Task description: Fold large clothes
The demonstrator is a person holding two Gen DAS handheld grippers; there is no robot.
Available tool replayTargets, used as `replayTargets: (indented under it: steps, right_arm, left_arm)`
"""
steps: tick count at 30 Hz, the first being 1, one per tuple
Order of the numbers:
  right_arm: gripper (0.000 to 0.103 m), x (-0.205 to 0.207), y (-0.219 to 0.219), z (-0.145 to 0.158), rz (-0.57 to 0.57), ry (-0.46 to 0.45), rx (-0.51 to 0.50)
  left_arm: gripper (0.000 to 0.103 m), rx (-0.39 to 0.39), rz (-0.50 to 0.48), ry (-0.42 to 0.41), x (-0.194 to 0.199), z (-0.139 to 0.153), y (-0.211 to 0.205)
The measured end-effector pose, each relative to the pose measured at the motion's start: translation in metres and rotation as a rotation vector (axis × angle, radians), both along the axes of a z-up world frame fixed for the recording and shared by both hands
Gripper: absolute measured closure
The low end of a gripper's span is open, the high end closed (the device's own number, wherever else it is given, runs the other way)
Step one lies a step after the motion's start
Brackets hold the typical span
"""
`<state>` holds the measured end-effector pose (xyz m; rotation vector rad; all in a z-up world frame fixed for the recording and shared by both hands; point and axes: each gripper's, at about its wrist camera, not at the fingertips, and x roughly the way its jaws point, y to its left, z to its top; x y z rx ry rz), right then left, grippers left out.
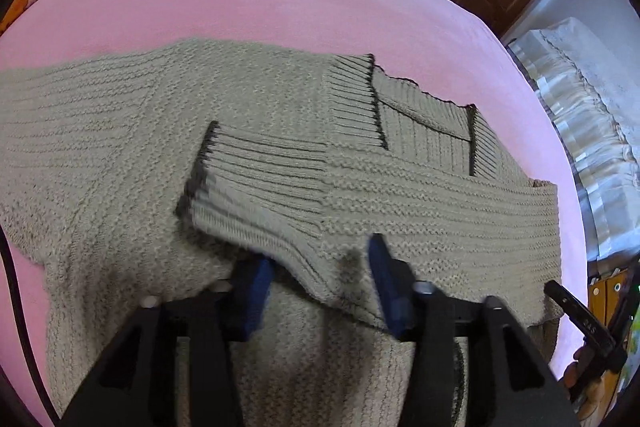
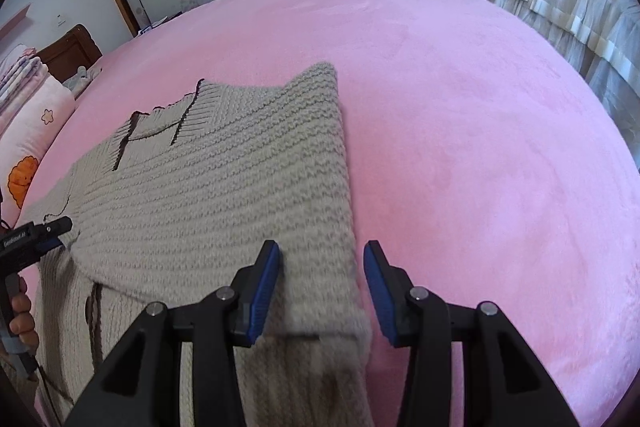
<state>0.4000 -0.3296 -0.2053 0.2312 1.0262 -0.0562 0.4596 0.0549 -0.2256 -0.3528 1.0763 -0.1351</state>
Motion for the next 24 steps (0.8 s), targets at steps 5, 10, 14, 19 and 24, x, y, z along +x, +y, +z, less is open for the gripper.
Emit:
replayTargets:
  steps: [5,10,14,19,24]
  right_arm:
    - [0.087,-0.007,-0.011,-0.006,-0.031,-0.006,0.034]
    - [0.086,-0.015,-0.032,-0.025,-0.096,-0.004,0.128]
    - [0.077,-0.013,-0.027,-0.016,-0.082,0.007,0.090]
    - [0.055,-0.014,-0.028,0.011,-0.060,-0.054,0.053]
    - [0.052,0.016,-0.032,0.024,-0.076,-0.075,0.002]
  left_arm:
    - [0.085,0.074,-0.056,-0.060,0.006,0.011,-0.025]
    - [0.080,0.126,-0.040,0.007,0.014,-0.009,-0.024]
    - [0.072,0.045,-0.039,0.014,0.010,-0.002,-0.004]
    - [0.038,0.029,0.021,-0.054,0.004,0.027,0.035]
    - [0.040,0.126,0.096,-0.063,0.021,0.037,0.050]
